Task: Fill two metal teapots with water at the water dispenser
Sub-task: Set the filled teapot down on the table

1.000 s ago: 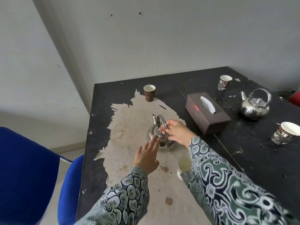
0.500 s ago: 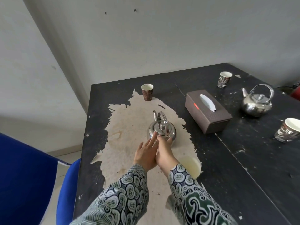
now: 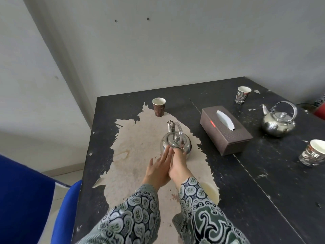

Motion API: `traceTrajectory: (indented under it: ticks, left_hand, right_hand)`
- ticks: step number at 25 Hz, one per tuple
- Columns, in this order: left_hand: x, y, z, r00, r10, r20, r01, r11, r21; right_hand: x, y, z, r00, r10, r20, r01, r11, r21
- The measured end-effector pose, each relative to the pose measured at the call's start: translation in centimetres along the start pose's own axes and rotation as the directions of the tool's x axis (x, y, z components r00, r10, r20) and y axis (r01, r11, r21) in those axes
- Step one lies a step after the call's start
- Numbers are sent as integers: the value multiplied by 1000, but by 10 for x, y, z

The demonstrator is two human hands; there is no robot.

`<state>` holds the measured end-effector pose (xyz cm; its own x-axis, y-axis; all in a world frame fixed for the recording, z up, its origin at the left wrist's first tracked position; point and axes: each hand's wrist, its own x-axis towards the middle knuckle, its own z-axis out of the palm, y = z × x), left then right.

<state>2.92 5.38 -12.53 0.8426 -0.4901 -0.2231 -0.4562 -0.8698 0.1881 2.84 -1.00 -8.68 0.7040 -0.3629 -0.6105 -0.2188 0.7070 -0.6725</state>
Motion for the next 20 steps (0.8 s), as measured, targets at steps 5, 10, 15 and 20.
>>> traceTrajectory:
  ticks: [5,10,15,20]
  left_hand:
    - [-38,4,-21,954,-114,-277,11,937,-349]
    - [-79,10,-66,905,-118,-410,-129,840,-527]
    - [-90,47,-106,891,-92,-444,-214,778,-591]
    - [-57,125,-112,874,-129,-468,-226,745,-627]
  right_hand:
    - [-44,-16,-7,994,53,99,-67,987,143]
    - [-104,-50,-54,973,-79,216,54,992,117]
    - [-120,-107,-112,977,-163,134,159,986,41]
    - [-78,-186,-189,972,-231,37,231,973,4]
